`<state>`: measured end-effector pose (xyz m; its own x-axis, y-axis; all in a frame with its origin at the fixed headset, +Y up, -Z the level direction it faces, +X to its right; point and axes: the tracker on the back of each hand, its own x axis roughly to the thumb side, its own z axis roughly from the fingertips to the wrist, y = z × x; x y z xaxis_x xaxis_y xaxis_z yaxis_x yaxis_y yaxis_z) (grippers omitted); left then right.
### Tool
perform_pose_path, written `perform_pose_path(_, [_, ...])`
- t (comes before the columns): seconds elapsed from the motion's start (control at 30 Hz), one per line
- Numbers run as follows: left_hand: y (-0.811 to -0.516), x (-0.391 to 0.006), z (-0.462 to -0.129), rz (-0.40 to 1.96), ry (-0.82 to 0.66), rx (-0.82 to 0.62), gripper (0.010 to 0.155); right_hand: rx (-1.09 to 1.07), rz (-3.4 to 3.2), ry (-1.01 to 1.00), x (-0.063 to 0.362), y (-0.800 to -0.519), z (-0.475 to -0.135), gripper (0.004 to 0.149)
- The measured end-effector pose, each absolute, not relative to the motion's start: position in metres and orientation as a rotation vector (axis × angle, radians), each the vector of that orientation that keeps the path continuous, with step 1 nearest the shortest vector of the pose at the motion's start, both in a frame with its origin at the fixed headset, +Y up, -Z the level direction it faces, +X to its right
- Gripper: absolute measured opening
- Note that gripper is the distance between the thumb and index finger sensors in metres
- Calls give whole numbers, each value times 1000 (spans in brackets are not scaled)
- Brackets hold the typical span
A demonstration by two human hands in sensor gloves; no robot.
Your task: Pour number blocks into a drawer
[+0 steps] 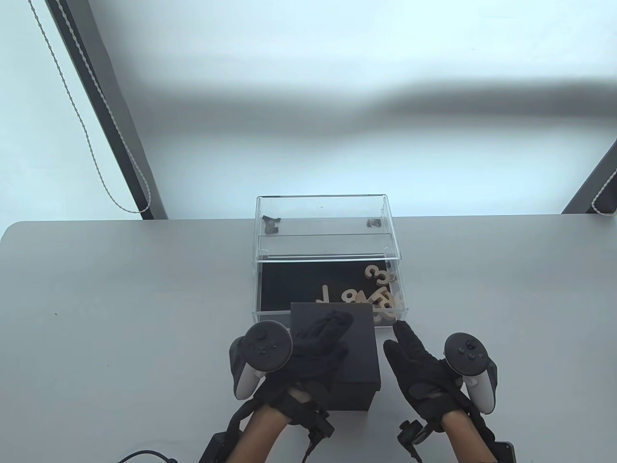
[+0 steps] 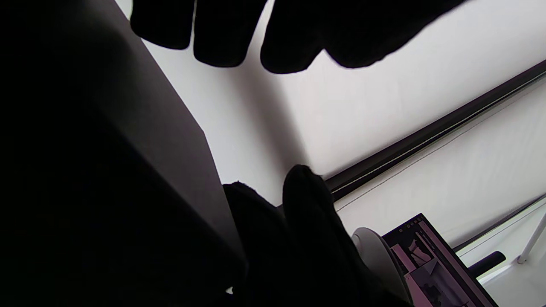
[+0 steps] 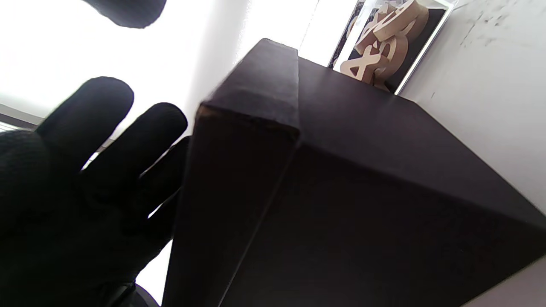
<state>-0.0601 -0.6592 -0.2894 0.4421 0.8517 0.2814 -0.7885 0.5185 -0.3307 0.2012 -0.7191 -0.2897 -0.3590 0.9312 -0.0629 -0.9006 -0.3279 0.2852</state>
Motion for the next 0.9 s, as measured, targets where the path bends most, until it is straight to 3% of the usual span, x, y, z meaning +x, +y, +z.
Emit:
perform_pose_path(0.13, [-673, -47, -288, 996, -398, -248, 63, 142, 1918, 343, 198, -721, -289, 90])
perform_pose_path(0.4, [-679, -32, -281, 607, -419, -228, 64, 161, 1921, 341, 196, -721, -288, 90])
perform_pose_path(0.5, [-680, -32, -279, 572, -427, -213, 65, 170, 1929, 336, 195, -721, -288, 90])
perform_pose_path(0.9, [-681, -78, -273, 547, -379, -167, 65, 183, 1943, 363, 190, -726, -287, 89])
